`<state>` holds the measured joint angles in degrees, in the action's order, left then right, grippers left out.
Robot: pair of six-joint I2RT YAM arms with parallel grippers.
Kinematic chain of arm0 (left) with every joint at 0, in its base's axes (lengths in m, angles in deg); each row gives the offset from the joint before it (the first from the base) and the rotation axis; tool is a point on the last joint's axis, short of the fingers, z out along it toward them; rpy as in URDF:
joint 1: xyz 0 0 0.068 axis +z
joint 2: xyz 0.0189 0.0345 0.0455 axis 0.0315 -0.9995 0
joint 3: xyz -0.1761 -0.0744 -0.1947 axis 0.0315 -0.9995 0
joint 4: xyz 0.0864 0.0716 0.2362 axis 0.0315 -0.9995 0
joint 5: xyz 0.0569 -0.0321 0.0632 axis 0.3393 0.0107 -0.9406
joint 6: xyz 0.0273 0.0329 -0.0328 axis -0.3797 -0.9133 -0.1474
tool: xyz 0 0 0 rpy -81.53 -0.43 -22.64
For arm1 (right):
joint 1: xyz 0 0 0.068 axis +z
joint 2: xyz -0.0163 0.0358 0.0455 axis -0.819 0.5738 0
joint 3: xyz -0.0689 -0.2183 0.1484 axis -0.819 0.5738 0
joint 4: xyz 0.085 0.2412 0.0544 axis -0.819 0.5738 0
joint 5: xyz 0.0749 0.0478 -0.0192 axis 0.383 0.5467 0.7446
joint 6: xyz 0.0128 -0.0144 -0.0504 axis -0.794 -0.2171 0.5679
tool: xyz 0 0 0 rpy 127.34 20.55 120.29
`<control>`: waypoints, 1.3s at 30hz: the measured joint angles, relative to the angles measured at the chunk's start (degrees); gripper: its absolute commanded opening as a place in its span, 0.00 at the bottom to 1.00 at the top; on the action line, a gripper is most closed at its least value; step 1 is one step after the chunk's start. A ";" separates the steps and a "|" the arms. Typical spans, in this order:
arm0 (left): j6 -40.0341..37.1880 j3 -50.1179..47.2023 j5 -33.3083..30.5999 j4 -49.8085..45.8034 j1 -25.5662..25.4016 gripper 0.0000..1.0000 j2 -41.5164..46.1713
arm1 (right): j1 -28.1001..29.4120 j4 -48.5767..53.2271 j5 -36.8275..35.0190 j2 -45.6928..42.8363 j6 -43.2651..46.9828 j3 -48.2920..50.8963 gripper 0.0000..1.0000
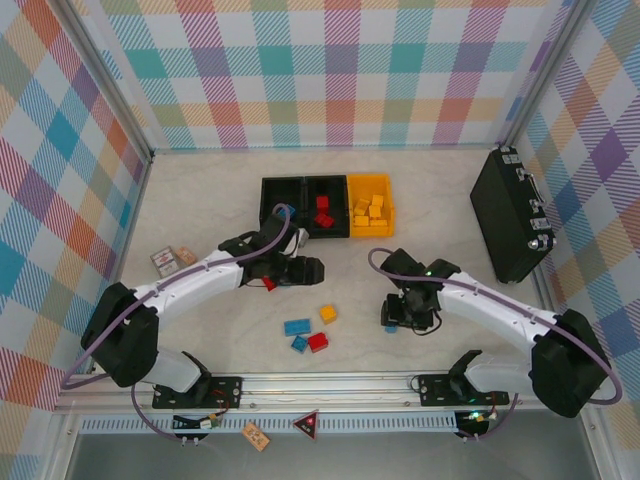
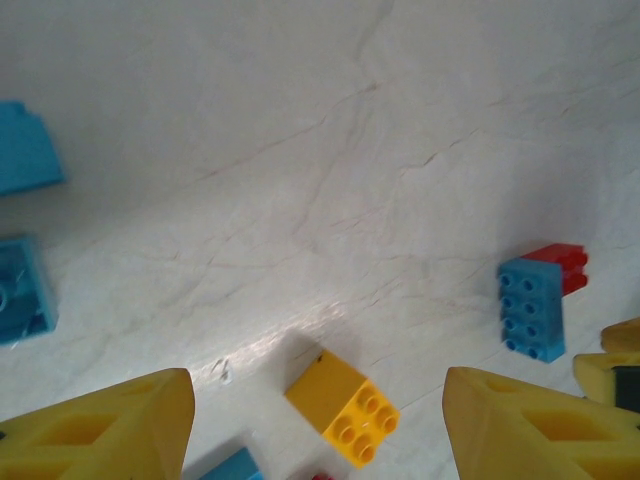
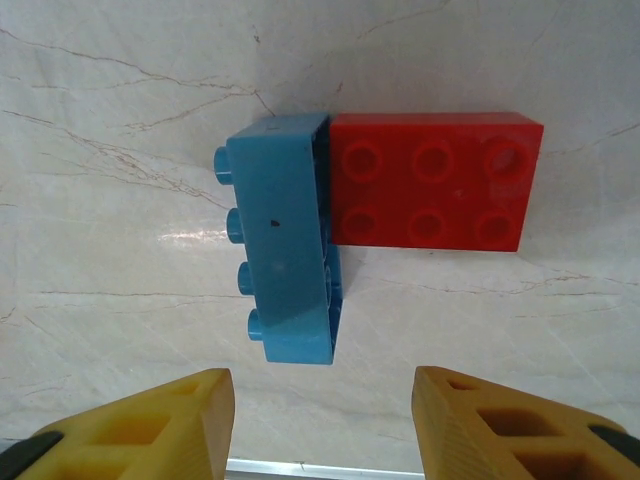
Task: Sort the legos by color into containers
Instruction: Pick up the lego from the bottom-center of the table, then place the lego in the container.
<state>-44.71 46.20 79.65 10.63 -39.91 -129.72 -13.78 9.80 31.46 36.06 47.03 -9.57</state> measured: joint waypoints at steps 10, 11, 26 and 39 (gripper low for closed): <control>1.62 -2.71 -1.07 -0.11 0.00 0.66 0.11 | 1.14 -4.13 -0.59 6.56 -1.49 0.00 0.40; 1.66 -2.71 -1.29 -0.13 0.00 0.66 0.11 | 1.27 -4.42 -0.70 6.97 -1.60 0.00 0.38; 3.76 -4.72 -5.49 -0.44 0.07 0.65 2.14 | 3.19 -4.26 -1.51 9.33 -0.44 -3.65 0.20; 10.56 -9.66 -12.15 -5.01 7.80 0.63 13.73 | 3.28 -7.69 1.18 23.69 10.10 -28.44 0.21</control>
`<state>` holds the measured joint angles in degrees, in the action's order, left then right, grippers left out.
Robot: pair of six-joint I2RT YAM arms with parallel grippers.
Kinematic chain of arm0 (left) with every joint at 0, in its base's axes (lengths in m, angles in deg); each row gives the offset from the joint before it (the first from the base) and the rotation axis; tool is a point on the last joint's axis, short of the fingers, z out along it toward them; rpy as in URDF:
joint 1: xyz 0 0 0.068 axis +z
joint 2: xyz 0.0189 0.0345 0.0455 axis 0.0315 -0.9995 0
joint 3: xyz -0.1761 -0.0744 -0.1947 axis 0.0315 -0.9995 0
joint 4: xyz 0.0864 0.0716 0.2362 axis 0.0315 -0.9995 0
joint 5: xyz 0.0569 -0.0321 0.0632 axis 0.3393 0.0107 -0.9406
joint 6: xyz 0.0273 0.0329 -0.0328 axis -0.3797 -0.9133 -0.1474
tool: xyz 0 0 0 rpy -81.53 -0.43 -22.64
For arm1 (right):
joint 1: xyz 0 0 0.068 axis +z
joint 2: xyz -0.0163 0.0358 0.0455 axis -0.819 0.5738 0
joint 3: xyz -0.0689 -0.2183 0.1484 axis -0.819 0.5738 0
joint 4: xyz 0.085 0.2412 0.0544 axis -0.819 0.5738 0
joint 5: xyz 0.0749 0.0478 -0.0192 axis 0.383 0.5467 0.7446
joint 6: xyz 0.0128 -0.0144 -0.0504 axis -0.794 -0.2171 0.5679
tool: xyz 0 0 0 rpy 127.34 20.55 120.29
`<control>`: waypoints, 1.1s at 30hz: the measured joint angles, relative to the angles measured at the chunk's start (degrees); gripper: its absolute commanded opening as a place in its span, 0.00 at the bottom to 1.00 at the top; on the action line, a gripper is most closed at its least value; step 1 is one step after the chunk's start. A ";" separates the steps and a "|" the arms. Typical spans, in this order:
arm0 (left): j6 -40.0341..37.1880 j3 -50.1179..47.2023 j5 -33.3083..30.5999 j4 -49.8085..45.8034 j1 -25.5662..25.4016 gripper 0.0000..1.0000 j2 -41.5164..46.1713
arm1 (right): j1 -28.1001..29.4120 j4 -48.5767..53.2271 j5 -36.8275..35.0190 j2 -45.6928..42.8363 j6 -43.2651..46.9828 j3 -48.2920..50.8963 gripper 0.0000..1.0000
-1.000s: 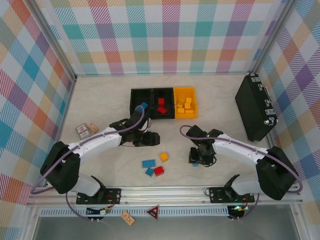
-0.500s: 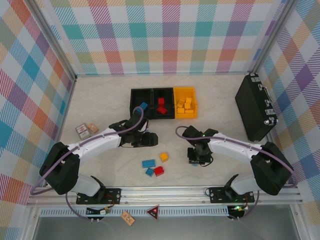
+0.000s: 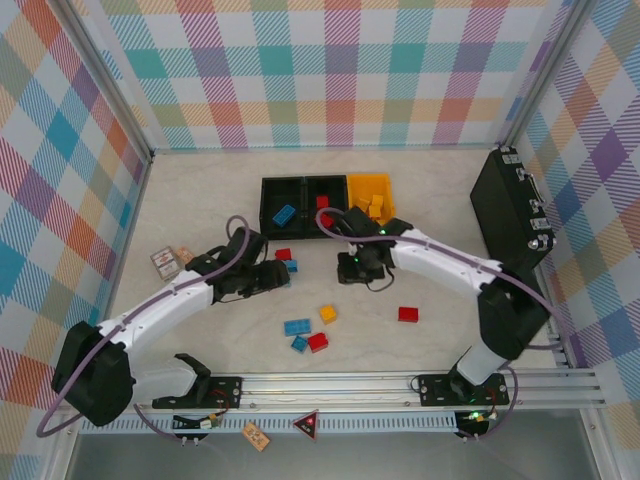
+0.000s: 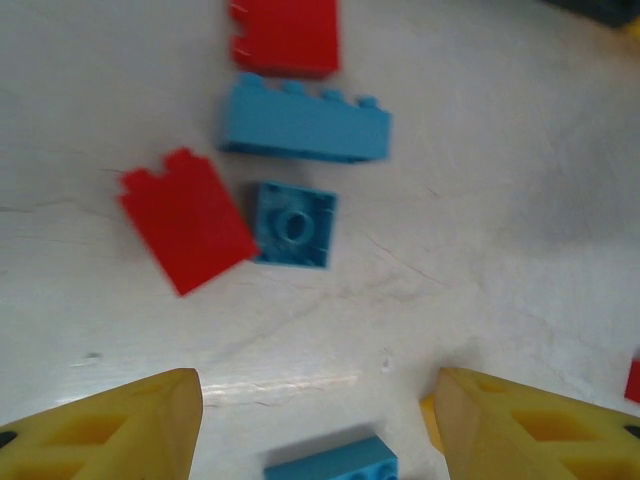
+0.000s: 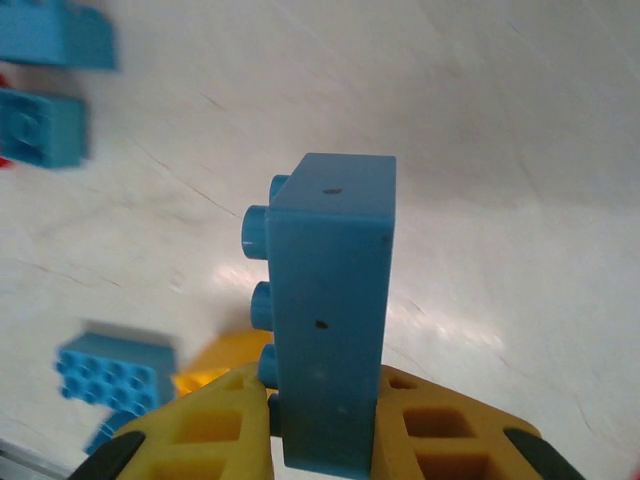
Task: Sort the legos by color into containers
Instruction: Place the lego in the container.
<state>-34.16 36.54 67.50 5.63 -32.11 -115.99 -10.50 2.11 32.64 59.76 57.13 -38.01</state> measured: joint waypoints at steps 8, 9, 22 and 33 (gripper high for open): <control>3.82 -2.32 -2.95 -4.02 7.34 0.62 3.17 | -0.28 -2.58 4.48 12.94 4.83 -17.66 0.21; 4.07 -2.32 -3.08 -4.31 7.76 0.62 3.41 | -0.28 -2.60 5.09 14.62 5.25 -20.15 0.21; 4.63 -2.32 -3.52 -4.28 8.76 0.62 3.65 | -0.68 5.14 6.43 32.48 7.91 -47.41 0.22; 4.63 -2.32 -3.10 -4.15 8.76 0.61 2.56 | -1.36 12.98 0.96 44.17 8.04 -64.76 0.23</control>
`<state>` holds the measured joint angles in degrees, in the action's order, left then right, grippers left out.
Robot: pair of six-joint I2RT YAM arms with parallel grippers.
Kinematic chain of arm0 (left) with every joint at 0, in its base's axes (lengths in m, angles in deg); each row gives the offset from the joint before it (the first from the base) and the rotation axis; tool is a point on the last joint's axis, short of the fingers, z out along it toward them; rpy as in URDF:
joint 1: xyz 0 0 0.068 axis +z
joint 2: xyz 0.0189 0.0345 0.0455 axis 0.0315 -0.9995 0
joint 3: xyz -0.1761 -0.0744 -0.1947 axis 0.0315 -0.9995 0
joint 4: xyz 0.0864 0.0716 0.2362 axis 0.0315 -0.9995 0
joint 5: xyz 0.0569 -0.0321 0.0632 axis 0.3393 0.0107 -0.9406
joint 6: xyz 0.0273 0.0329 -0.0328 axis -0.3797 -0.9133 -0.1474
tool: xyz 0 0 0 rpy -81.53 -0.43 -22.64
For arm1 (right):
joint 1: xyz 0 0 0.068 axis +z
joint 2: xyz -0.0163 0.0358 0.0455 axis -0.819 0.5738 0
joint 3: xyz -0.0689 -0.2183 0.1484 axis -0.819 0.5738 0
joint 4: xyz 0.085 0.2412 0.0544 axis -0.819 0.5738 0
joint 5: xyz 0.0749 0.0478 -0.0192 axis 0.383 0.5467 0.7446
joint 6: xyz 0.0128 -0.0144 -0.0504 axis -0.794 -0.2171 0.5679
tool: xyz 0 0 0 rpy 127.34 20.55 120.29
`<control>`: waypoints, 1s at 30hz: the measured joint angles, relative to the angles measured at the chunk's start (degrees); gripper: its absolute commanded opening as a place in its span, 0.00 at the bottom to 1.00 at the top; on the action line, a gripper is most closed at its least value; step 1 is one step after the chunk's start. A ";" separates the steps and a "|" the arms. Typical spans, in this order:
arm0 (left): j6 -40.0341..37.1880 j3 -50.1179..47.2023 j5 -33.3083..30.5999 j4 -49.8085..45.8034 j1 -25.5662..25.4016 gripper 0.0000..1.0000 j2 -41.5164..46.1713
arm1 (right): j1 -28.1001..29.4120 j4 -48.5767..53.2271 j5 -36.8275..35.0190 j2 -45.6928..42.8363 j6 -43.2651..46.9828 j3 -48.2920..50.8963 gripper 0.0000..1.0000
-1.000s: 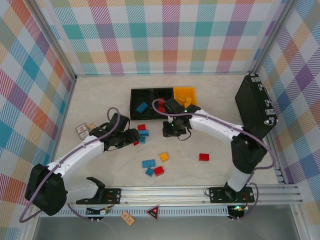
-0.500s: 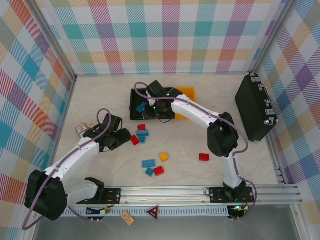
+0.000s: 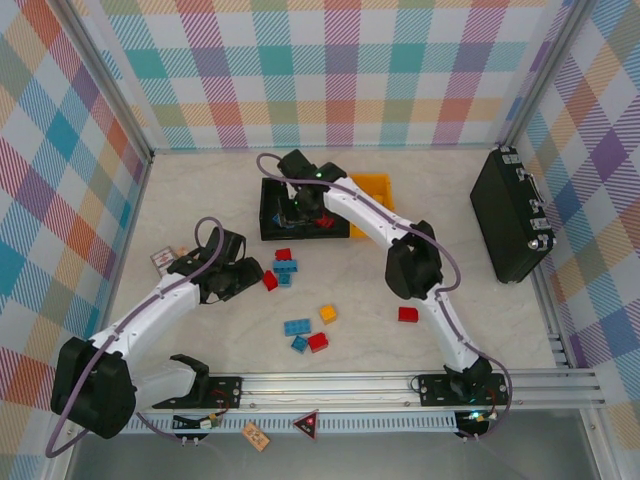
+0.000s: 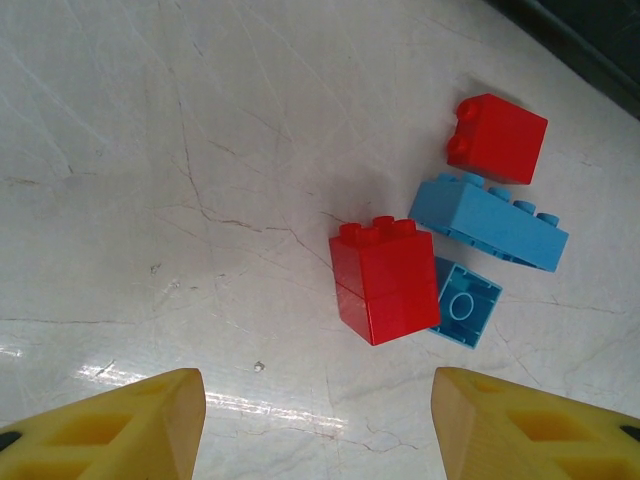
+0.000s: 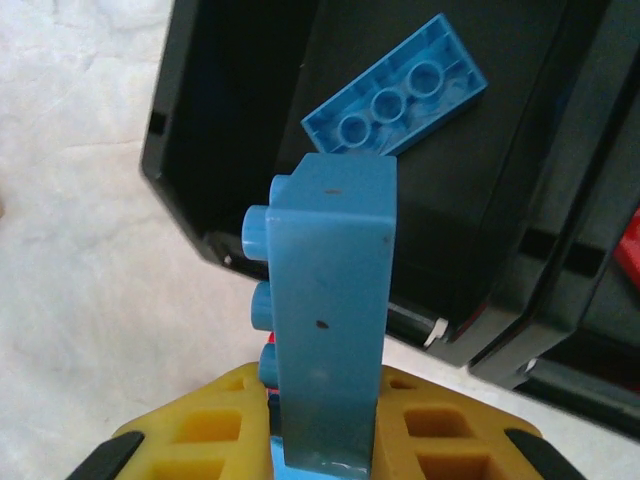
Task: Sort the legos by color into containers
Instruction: Place the lego in the container.
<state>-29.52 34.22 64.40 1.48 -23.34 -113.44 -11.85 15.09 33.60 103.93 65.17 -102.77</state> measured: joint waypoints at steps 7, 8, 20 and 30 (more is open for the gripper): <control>0.00 0.00 0.26 0.00 0.00 0.61 -0.76 | -0.09 1.95 -2.71 4.00 0.11 -5.81 0.34; 0.00 0.00 0.26 -0.02 0.00 0.61 -0.79 | -0.11 2.29 -3.04 4.35 0.09 -6.25 0.36; -0.04 0.17 0.61 -0.02 -0.02 0.61 -1.46 | -0.09 1.84 -3.80 4.33 0.09 -6.88 0.39; -0.28 2.80 1.49 -0.02 -2.82 0.64 -5.86 | -0.09 -9.38 -1.46 -15.26 0.28 19.17 0.43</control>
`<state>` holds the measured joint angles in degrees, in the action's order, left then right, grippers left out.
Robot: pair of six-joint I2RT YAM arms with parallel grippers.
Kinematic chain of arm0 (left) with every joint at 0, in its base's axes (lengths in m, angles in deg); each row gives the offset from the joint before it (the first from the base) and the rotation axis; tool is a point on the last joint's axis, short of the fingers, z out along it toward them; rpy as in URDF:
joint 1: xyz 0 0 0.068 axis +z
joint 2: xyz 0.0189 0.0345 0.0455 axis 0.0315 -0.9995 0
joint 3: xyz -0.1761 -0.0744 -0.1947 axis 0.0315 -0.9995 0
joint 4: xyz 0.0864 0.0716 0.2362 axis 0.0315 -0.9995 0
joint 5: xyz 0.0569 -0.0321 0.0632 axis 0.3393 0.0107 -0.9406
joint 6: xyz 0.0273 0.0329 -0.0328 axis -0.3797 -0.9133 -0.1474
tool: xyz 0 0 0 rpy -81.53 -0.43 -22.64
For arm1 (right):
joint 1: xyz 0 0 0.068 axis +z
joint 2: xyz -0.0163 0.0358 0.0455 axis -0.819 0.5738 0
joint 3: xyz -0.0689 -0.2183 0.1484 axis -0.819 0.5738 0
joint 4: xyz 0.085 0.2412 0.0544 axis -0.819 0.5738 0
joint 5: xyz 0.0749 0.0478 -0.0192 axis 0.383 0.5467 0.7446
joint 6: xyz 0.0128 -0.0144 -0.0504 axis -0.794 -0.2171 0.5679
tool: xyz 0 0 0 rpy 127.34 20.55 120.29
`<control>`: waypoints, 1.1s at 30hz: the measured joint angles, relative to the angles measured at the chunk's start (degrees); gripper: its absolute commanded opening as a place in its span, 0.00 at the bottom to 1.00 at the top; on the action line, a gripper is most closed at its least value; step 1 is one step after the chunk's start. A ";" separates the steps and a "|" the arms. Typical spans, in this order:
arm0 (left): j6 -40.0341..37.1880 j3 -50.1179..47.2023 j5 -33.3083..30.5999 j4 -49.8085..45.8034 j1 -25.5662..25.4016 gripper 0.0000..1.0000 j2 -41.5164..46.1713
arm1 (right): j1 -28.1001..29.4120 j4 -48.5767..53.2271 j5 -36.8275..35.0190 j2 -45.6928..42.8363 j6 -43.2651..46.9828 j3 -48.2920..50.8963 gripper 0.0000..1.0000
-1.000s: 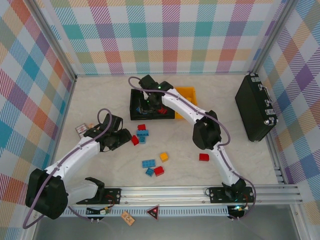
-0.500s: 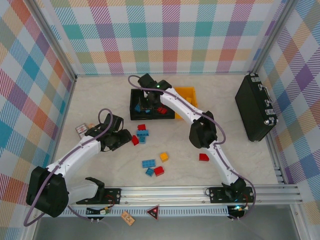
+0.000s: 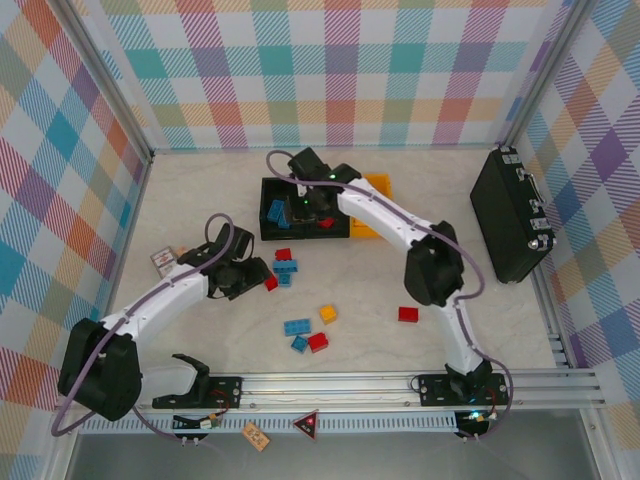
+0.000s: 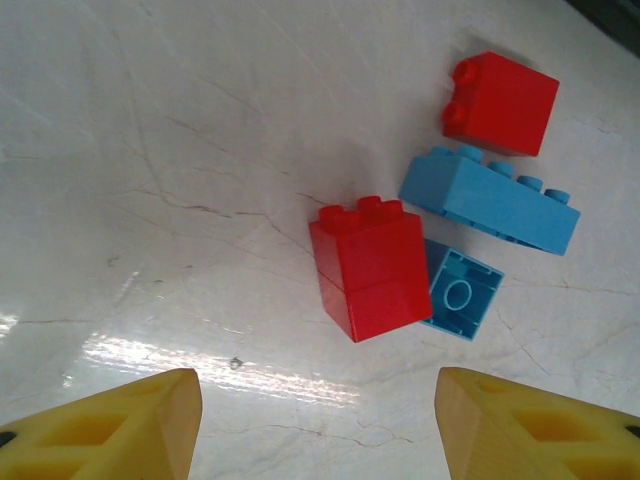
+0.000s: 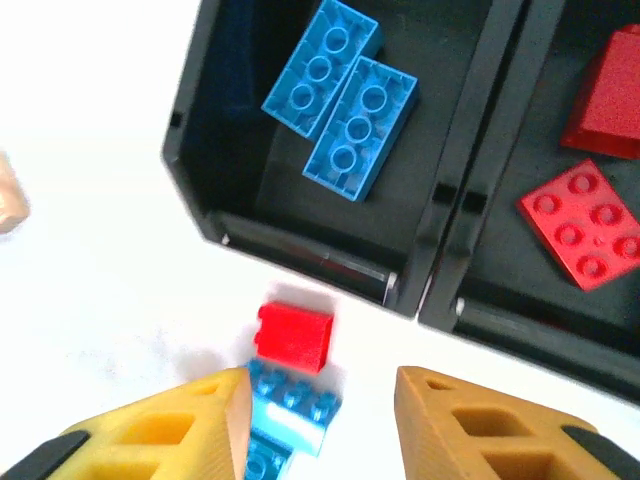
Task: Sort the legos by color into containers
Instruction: Place the lego in the container, then pick up the lego from the center of the table.
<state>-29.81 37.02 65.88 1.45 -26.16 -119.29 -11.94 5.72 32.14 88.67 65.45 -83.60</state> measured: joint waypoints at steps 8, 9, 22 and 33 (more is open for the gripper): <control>0.24 2.99 -0.66 0.42 -2.49 0.67 -5.79 | 0.00 -11.02 3.02 -18.10 -0.28 23.58 0.47; 0.42 3.13 -0.90 0.44 -2.51 0.68 -6.58 | 0.00 -12.04 3.32 -19.78 -0.33 26.53 0.47; 2.64 5.68 -2.86 3.15 -3.32 0.67 -14.91 | 0.00 -15.34 3.04 -31.50 -2.69 45.44 0.47; 3.08 5.97 -5.33 4.76 -3.32 0.52 -18.16 | 0.00 -16.90 3.08 -32.09 -3.76 46.12 0.47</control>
<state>-26.73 42.99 60.55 6.22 -29.49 -137.46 -11.94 -11.18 35.22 56.59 61.69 -37.48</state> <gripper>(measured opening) 0.544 0.472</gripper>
